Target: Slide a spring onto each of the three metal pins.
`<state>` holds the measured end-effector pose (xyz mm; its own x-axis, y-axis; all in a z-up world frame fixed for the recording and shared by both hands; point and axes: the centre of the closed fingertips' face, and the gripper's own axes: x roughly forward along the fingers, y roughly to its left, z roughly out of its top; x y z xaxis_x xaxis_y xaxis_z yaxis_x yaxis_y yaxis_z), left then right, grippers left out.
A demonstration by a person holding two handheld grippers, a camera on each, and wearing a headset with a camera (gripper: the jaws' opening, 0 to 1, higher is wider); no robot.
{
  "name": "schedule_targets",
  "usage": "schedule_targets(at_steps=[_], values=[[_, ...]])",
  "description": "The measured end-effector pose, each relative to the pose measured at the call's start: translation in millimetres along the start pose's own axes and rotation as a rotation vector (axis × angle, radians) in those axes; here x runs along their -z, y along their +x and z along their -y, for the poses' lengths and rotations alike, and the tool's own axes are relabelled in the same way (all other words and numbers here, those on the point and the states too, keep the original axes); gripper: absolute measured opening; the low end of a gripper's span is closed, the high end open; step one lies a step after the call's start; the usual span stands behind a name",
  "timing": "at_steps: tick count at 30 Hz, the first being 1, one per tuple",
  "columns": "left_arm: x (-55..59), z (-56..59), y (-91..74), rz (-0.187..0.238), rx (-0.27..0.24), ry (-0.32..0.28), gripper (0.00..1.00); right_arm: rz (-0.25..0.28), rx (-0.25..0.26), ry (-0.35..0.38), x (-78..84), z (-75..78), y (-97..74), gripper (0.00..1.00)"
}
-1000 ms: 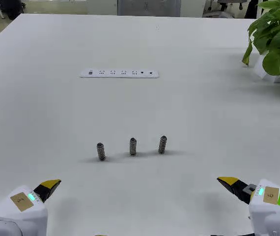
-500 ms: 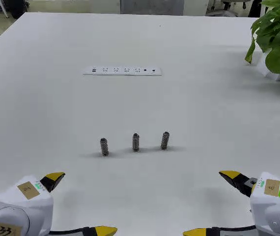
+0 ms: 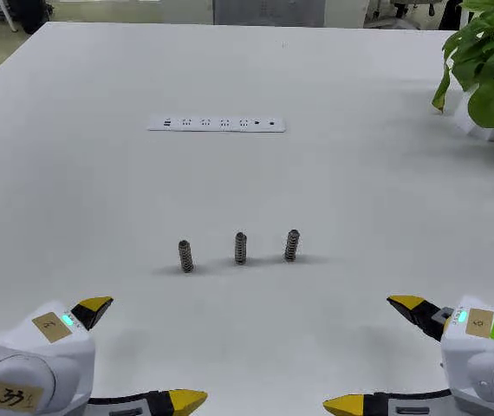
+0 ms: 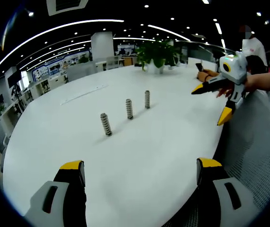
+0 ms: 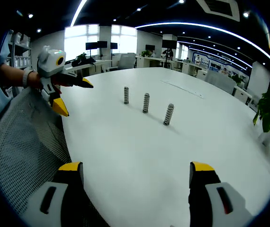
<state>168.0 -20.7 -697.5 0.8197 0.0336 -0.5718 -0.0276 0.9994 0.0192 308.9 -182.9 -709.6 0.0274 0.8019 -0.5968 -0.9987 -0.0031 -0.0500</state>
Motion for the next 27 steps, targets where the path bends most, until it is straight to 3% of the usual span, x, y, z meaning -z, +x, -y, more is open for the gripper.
schedule_targets(at_steps=[27], values=[[-1.1,0.5,-0.7,0.01,0.003,0.002,1.0,-0.015,-0.006,-0.011,3.2,-2.2,1.0,0.94]])
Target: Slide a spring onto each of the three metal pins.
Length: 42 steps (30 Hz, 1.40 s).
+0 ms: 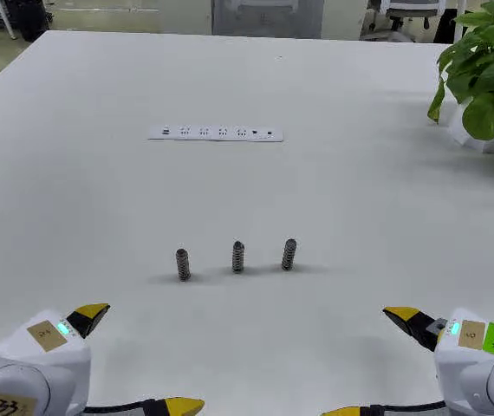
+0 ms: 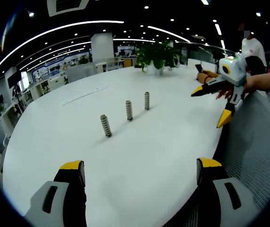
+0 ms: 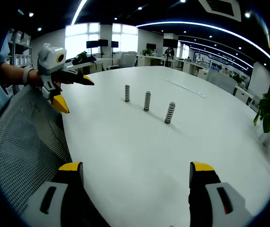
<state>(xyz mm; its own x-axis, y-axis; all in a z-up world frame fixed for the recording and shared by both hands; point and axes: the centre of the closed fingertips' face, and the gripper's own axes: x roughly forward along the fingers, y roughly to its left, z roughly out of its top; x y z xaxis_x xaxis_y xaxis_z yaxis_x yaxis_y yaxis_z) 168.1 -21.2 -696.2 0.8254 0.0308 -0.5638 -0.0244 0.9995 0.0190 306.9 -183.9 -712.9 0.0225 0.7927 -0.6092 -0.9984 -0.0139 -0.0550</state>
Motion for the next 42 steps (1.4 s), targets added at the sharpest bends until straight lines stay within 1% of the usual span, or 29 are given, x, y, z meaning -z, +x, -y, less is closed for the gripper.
schedule_targets(at_steps=[3,7,9,11,16,19,22,24,27,30,42], values=[[-1.0,1.3,-0.4,0.001,0.003,-0.002,1.0,-0.004,0.0,0.001,1.0,-0.1,0.3,0.94],[0.1,2.2,0.0,-0.006,0.007,0.003,1.0,0.0,0.003,0.004,-1.5,-0.3,-1.2,0.94],[0.0,2.8,-0.2,-0.007,0.008,0.005,1.0,0.001,0.006,0.005,1.3,2.1,0.3,0.94],[0.4,3.3,-0.2,-0.01,0.009,0.008,1.0,0.002,0.008,0.004,-1.1,1.2,-1.1,0.94],[-0.7,3.0,-0.7,-0.005,0.007,0.0,1.0,0.007,0.007,0.007,-1.2,1.8,-0.8,0.94],[-0.5,1.1,-0.5,-0.002,0.002,-0.004,1.0,-0.005,0.007,-0.006,0.6,1.1,-0.8,0.94],[-0.1,-2.0,-0.8,0.005,-0.004,-0.014,1.0,-0.006,0.001,-0.008,0.9,0.0,0.1,0.94],[-0.4,-2.2,0.9,0.006,-0.006,-0.022,1.0,-0.007,-0.003,-0.009,1.4,-0.8,0.5,0.94],[2.0,-5.0,1.2,0.003,-0.004,-0.019,1.0,-0.003,-0.005,-0.006,0.1,-1.5,0.1,0.94],[3.5,-4.0,1.8,-0.002,0.002,-0.011,1.0,-0.002,-0.004,-0.005,0.1,-0.9,0.1,0.94],[3.6,2.3,1.7,-0.018,0.014,-0.007,0.99,-0.003,-0.013,0.0,0.2,-3.1,0.2,0.94]])
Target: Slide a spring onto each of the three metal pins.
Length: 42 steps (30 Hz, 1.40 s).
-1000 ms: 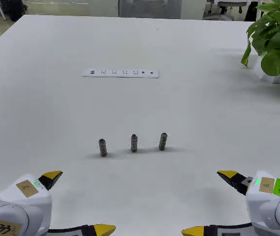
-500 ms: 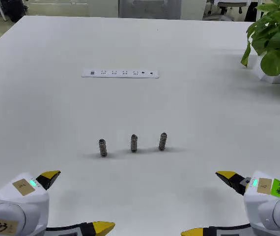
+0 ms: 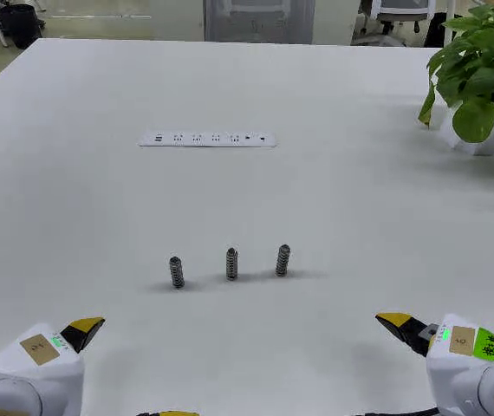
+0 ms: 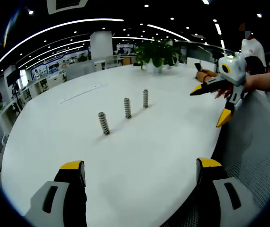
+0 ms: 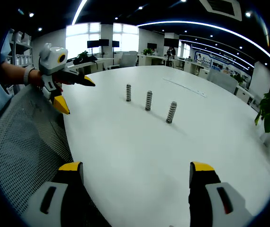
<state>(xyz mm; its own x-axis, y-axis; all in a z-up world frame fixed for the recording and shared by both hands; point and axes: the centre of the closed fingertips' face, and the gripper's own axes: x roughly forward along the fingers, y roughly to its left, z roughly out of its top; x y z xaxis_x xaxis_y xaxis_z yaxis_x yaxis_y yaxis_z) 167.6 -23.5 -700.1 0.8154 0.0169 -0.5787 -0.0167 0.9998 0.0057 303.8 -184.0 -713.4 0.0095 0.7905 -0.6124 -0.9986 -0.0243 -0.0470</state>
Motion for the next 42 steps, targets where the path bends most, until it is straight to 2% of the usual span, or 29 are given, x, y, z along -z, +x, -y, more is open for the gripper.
schedule_targets(at_steps=[18,25,31,42], values=[[-0.8,1.7,-0.9,-0.002,0.001,-0.008,0.99,-0.003,-0.008,0.004,1.3,-1.3,0.6,0.94],[-3.2,0.1,-1.4,0.011,-0.005,-0.016,1.0,0.024,0.002,0.035,-3.1,3.6,-1.9,0.94],[-5.6,-5.1,-3.1,0.041,-0.014,-0.037,1.0,0.039,0.007,0.057,-4.5,6.2,-2.1,0.94],[-3.7,-8.1,-1.9,0.047,-0.019,-0.045,1.0,0.059,0.015,0.08,-8.6,8.4,-3.9,0.93]])
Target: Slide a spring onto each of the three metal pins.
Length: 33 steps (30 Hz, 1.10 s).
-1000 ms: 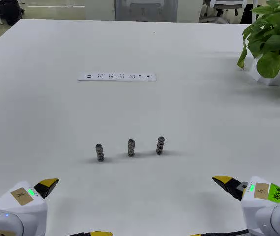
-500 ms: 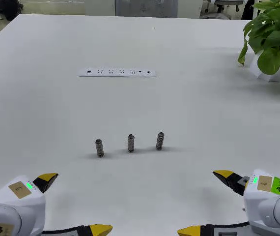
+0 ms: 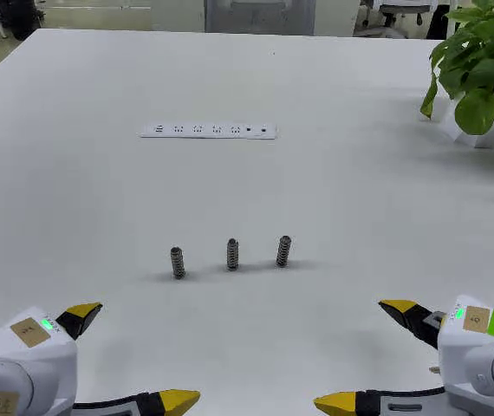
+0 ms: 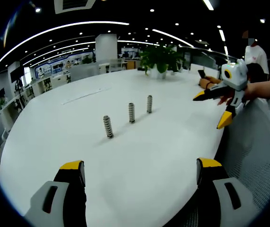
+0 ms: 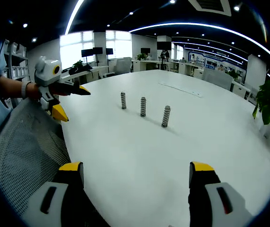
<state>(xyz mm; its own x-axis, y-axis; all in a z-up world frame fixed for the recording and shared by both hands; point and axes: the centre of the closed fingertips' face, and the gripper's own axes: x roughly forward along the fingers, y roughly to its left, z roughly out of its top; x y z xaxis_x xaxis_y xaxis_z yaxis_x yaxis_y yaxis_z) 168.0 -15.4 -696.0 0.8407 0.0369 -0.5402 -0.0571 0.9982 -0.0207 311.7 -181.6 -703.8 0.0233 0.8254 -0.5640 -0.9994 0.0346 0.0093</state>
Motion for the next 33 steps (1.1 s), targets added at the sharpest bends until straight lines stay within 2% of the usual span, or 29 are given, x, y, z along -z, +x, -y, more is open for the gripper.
schedule_targets(at_steps=[9,16,33], values=[[1.2,0.1,-0.3,0.002,0.006,-0.012,1.0,0.003,0.007,0.011,1.9,3.6,1.0,0.93],[2.9,2.0,0.2,-0.011,0.014,-0.003,1.0,-0.015,-0.005,0.006,5.3,0.5,2.1,0.92],[3.7,1.4,0.4,-0.015,0.013,-0.008,0.99,-0.019,-0.021,0.012,5.6,-4.4,3.1,0.92]])
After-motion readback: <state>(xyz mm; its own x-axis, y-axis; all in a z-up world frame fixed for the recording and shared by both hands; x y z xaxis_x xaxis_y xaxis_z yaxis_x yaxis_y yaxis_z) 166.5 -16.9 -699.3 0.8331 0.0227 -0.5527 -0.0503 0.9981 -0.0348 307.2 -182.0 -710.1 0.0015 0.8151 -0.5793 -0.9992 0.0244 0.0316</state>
